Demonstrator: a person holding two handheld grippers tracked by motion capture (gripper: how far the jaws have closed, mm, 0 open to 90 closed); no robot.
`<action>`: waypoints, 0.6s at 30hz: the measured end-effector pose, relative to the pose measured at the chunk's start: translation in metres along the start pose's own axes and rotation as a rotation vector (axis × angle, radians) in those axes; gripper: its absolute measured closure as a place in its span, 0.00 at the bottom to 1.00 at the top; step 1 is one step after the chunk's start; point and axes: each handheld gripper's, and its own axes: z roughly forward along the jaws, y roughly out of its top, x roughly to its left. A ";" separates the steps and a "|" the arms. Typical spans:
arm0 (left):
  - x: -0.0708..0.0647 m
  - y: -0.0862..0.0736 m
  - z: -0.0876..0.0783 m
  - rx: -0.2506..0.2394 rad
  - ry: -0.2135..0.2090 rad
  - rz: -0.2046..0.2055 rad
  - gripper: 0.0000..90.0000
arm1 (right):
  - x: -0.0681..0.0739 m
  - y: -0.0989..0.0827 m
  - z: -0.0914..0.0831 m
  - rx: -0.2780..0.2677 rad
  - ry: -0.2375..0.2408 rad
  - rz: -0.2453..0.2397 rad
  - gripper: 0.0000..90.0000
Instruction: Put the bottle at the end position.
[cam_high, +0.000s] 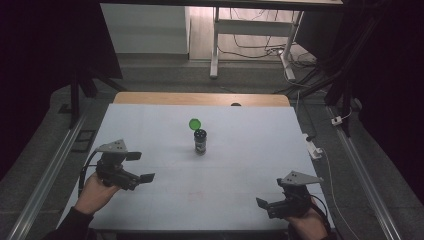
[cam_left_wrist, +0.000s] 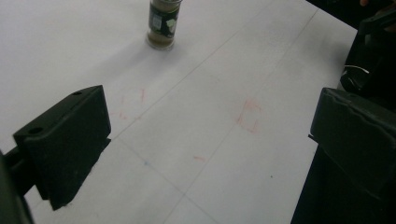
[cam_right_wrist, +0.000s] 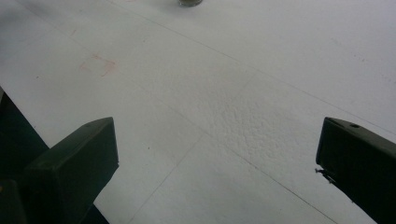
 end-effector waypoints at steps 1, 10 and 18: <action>-0.001 -0.003 -0.002 0.000 0.004 -0.004 0.00 | 0.000 0.000 0.000 0.000 0.000 0.000 0.00; -0.010 -0.029 -0.018 -0.016 0.040 -0.045 0.00 | 0.000 0.000 0.000 0.002 0.000 -0.002 0.00; -0.024 -0.057 -0.036 0.003 0.163 -0.023 0.00 | 0.000 0.000 0.000 0.005 0.000 -0.003 0.00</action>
